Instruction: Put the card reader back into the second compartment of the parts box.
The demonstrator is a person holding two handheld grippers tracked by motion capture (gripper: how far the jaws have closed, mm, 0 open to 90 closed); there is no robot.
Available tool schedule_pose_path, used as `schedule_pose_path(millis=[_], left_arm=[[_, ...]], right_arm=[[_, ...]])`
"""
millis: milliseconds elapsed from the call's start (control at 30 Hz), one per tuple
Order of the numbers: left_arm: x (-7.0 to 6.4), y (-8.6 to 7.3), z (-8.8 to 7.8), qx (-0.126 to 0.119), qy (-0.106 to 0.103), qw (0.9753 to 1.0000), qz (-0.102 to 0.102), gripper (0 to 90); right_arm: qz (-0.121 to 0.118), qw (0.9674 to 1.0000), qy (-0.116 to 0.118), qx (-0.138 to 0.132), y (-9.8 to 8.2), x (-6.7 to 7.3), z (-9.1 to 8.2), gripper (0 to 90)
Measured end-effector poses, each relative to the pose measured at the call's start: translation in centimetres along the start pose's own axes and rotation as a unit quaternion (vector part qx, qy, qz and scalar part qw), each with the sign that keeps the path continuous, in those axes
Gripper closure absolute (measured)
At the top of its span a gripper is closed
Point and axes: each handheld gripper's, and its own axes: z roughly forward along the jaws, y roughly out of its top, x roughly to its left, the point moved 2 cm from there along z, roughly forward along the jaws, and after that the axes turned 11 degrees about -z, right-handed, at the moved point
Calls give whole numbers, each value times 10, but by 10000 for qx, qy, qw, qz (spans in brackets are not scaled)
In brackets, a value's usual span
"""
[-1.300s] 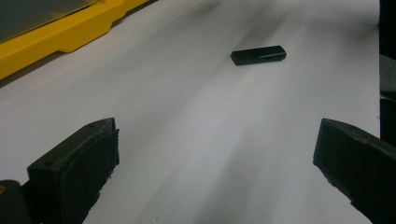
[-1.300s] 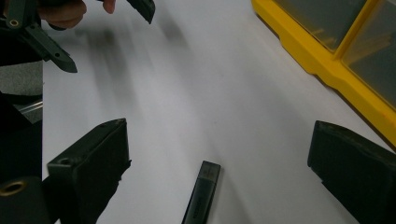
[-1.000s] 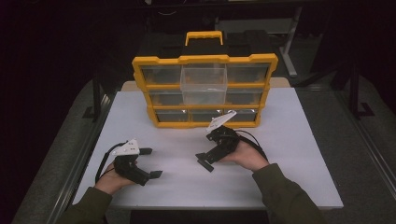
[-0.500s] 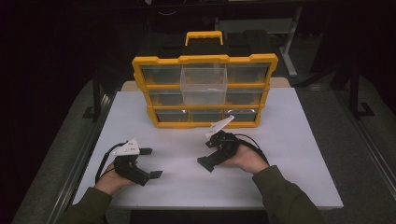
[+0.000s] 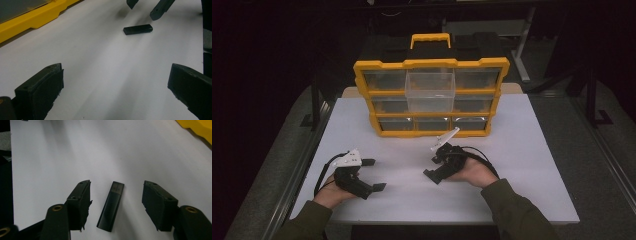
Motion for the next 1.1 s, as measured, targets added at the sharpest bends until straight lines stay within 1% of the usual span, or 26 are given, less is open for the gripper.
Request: schedule_pose_path(millis=[167,633,767,800,867,1000,1100], left_arm=[[0,0,0,15,-8,10000,11,0],[-1,0,1,5,-7,10000,17,0],[-1,0,1,4,-6,10000,18,0],[-1,0,1,5,-8,10000,24,0],[-1,0,1,3,-2,10000,25,0],[-1,0,1,2,-1,10000,24,0],[-1,0,1,5,-3,10000,28,0]], right_arm=[[-29,10000,7,71,-1,1,4,424],[-87,9992,29,386,-6,6,17,491],[-126,9990,43,424,-6,7,20,512],[-115,9988,43,474,-6,8,21,532],[-160,9987,49,490,-7,8,23,548],[-212,9982,12,561,-7,10,25,583],[-298,9977,-103,602,-7,11,25,619]])
